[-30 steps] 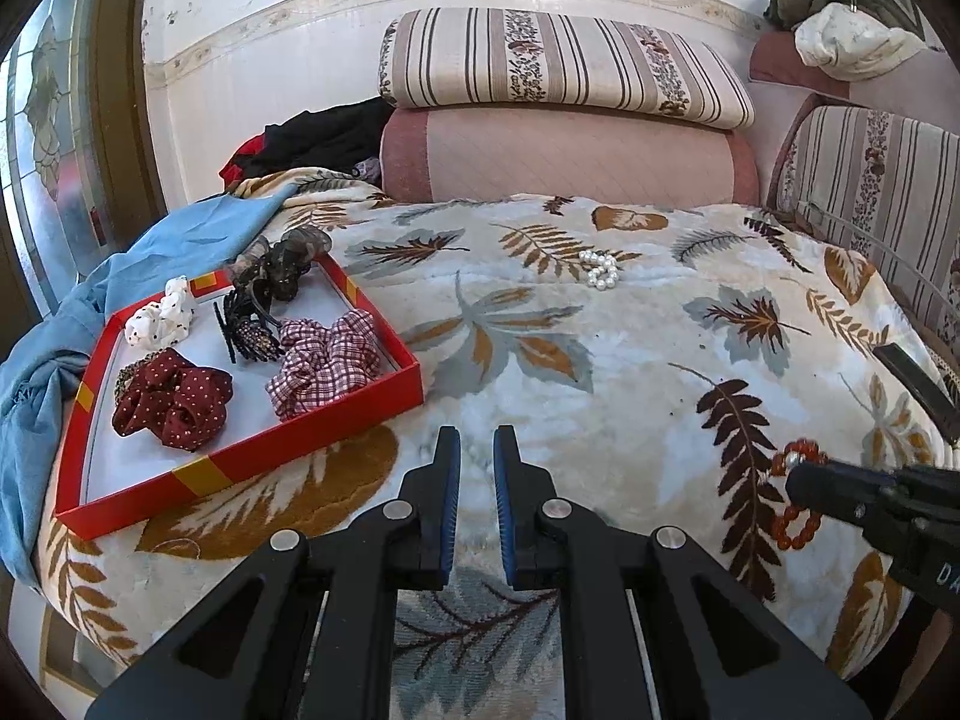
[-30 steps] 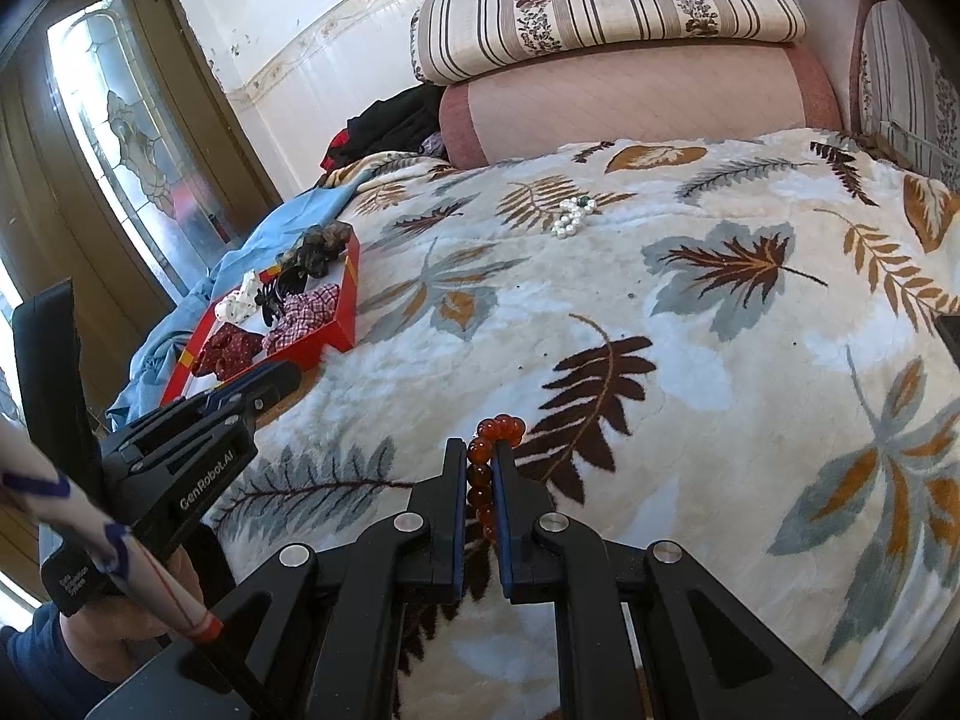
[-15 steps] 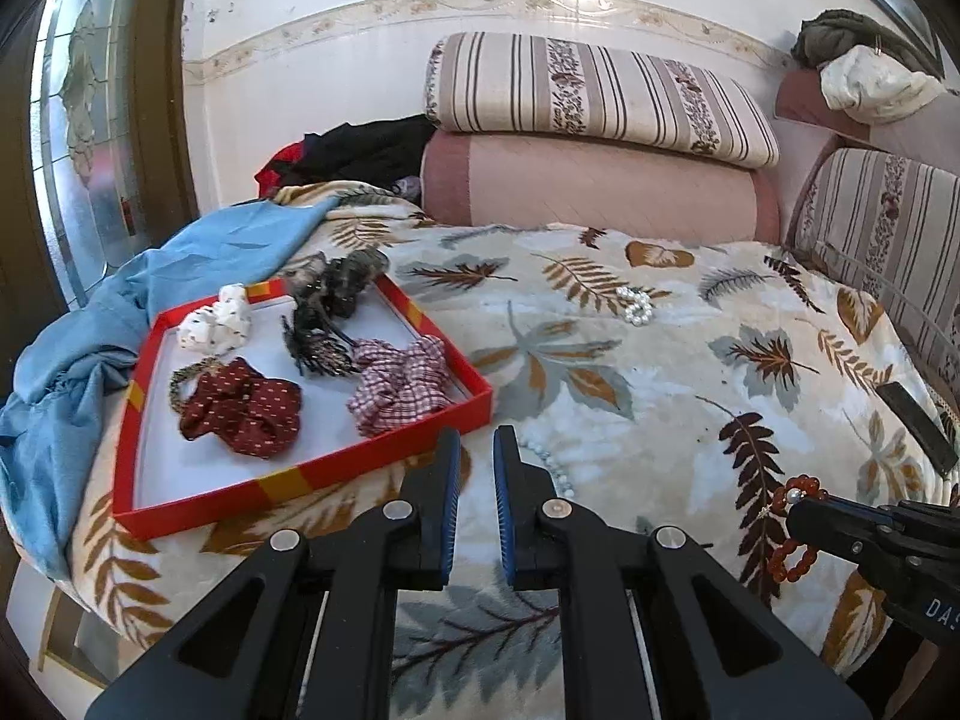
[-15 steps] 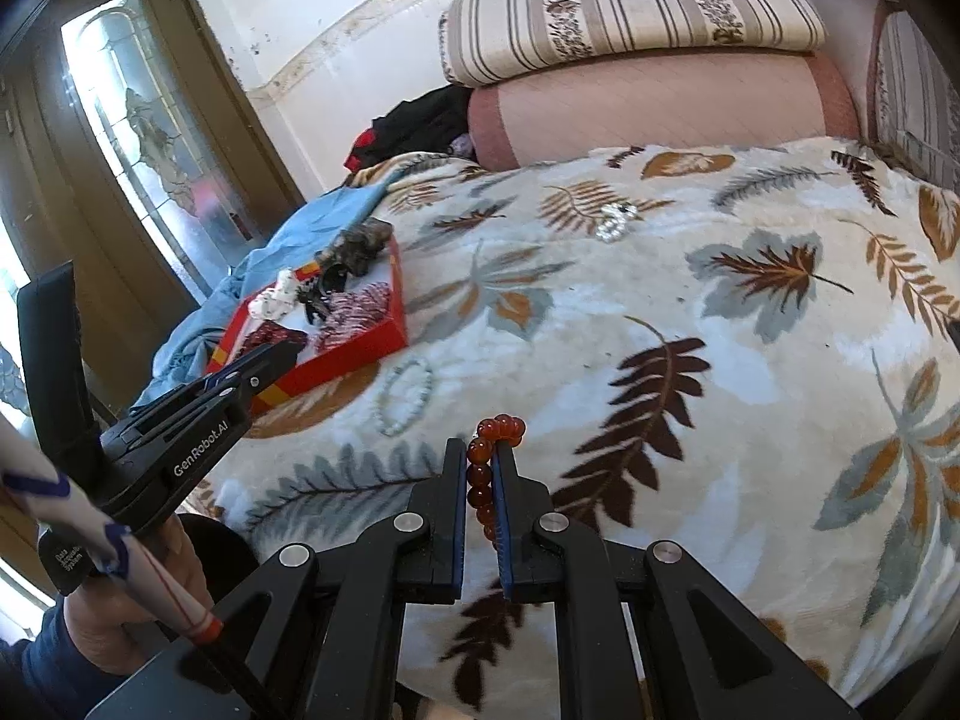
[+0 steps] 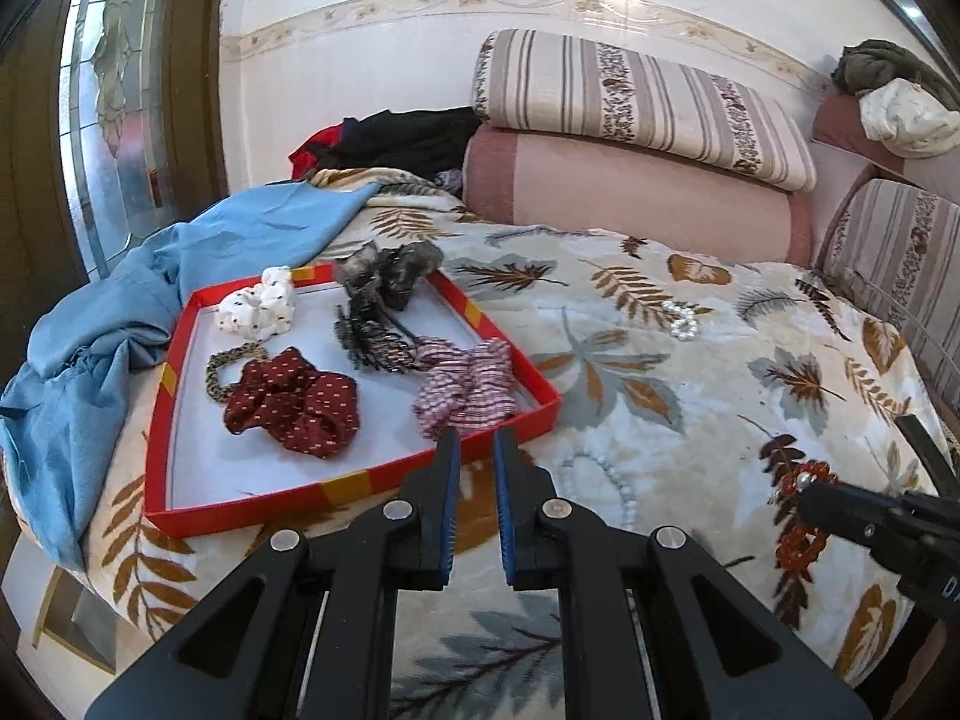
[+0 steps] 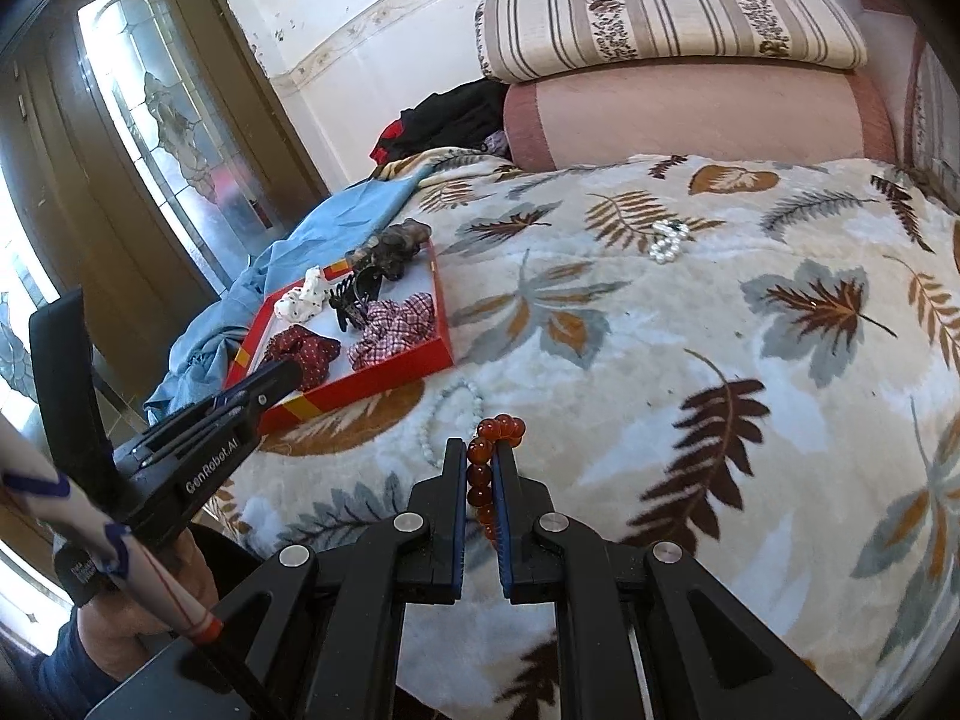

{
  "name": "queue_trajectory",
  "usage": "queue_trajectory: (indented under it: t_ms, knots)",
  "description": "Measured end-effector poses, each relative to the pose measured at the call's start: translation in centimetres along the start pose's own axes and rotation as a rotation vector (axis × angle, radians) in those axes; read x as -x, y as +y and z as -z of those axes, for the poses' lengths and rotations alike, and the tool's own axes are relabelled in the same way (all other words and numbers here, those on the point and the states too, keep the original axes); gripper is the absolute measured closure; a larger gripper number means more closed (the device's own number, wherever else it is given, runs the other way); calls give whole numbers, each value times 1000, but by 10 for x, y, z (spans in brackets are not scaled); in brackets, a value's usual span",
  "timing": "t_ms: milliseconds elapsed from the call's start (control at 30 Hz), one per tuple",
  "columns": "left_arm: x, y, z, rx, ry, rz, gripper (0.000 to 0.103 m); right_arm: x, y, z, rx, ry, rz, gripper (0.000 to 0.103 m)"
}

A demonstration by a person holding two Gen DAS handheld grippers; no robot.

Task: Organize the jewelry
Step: 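Carry the red bead bracelet over the tray with the right gripper, then lower the red bead bracelet into the tray and open the right gripper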

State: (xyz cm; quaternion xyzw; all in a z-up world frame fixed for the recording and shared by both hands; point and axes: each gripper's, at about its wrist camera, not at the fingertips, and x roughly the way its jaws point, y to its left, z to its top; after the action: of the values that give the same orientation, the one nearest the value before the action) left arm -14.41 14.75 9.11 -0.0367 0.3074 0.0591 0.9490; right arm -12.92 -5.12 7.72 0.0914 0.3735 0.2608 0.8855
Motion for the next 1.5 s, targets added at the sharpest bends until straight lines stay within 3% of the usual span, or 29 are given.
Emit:
queue_trajectory:
  t_ms: [400, 567, 733, 1067, 1500]
  knots:
    - [-14, 63, -20, 94, -24, -94, 92, -40, 40, -41, 58, 32, -64, 95]
    - [-19, 105, -32, 162, -48, -166, 92, -53, 63, -58, 95, 33, -98, 95]
    - [-30, 141, -30, 249, -31, -188, 92, -61, 87, -77, 127, 26, -140, 95]
    - [-53, 148, -21, 271, 44, -191, 92, -126, 136, -87, 131, 113, -235, 94]
    - [-79, 141, -13, 233, 148, -242, 92, -192, 119, -63, 112, 239, -138, 94]
